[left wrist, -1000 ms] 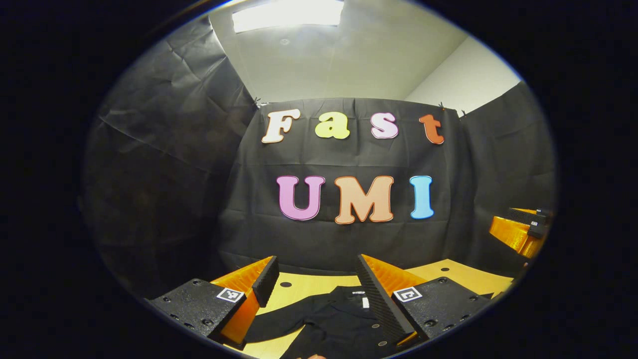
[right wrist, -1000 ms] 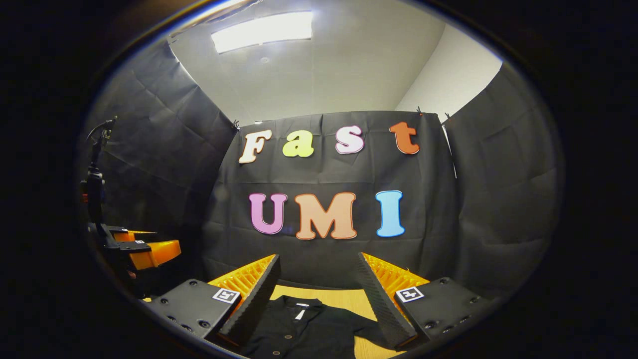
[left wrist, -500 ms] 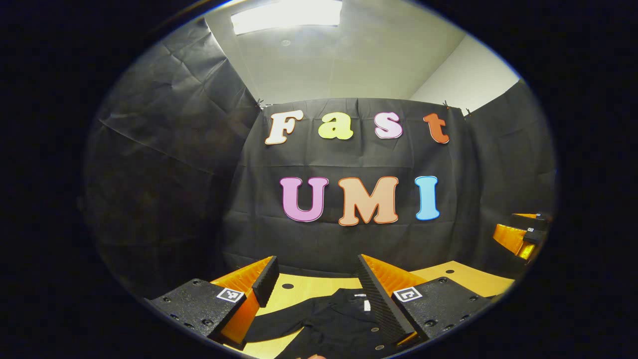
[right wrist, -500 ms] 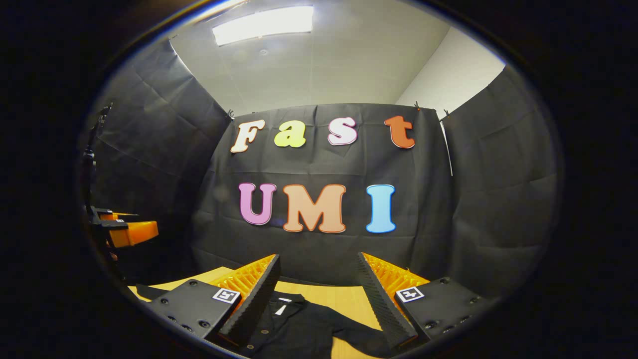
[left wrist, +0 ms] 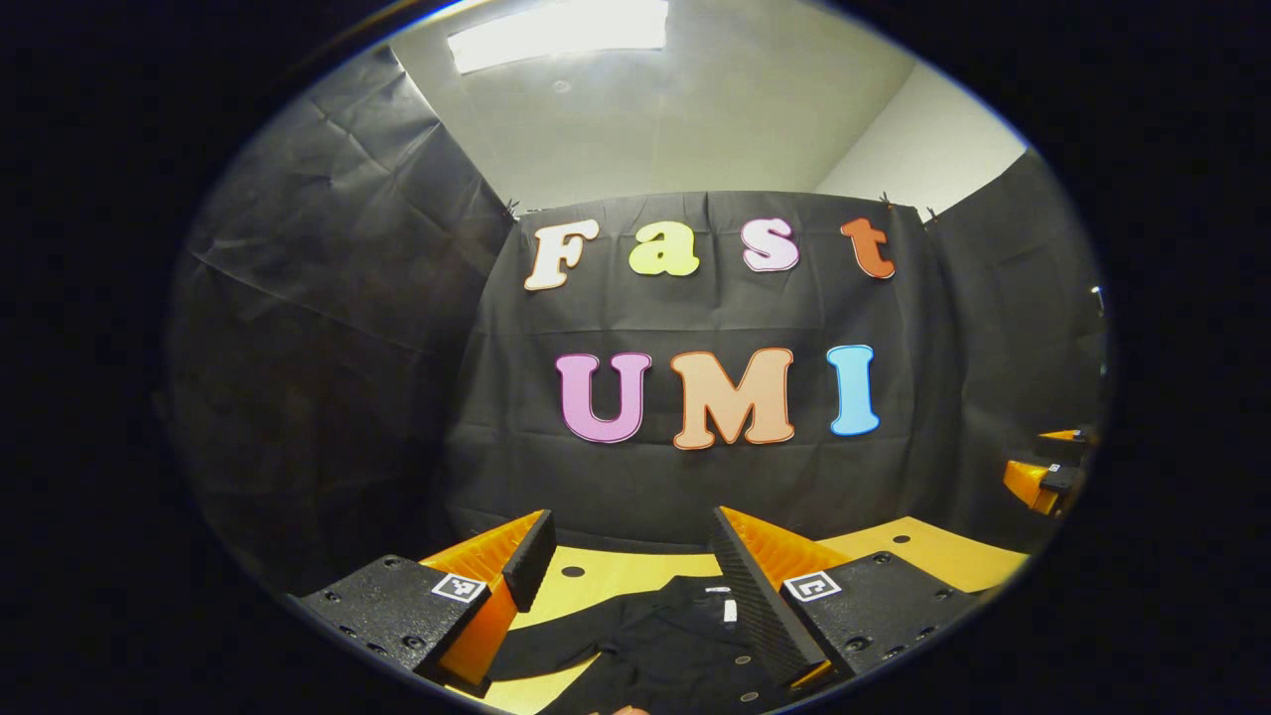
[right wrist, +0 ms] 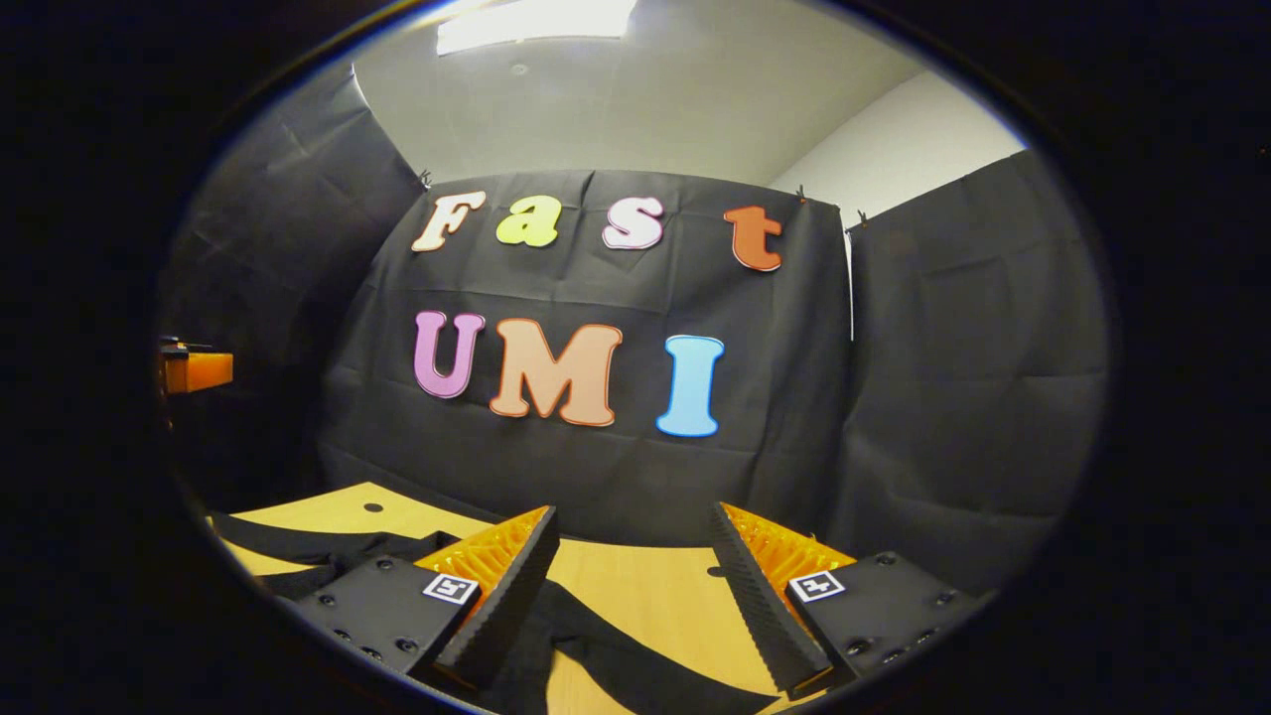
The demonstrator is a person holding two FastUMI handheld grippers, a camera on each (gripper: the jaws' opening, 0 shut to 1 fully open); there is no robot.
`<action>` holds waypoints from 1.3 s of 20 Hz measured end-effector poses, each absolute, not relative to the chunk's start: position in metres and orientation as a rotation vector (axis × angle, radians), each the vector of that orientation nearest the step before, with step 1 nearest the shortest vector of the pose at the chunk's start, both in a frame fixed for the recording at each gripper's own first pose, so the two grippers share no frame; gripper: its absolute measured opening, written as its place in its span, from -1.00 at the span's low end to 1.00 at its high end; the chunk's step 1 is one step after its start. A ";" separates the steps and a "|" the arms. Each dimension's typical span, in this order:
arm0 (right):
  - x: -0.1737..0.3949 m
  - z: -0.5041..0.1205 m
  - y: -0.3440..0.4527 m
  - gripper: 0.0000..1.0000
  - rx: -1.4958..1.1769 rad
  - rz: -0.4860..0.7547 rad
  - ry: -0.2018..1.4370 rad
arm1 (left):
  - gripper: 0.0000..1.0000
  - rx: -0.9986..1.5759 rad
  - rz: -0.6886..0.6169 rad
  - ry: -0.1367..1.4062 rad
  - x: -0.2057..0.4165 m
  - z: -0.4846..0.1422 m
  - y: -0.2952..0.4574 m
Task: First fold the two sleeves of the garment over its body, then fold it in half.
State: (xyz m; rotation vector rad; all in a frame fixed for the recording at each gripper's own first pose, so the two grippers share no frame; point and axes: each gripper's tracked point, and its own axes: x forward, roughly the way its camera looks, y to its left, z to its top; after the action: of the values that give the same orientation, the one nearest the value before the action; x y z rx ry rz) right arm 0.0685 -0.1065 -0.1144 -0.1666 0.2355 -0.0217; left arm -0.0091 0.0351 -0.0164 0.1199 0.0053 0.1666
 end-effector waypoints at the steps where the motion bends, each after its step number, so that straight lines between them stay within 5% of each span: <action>1: 0.070 -0.118 -0.115 0.94 -0.176 -0.028 0.242 | 0.84 0.120 0.167 0.004 -0.008 -0.017 0.032; 26: 0.028 -0.361 -0.276 0.96 -0.387 0.065 0.904 | 0.84 0.146 0.238 0.062 0.005 -0.053 -0.033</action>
State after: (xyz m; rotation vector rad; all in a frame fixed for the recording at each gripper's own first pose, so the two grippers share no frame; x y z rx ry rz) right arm 0.0285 -0.2762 -0.3613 -0.3873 0.9037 0.0651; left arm 0.0050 -0.0334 -0.0529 0.1457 0.0616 0.2384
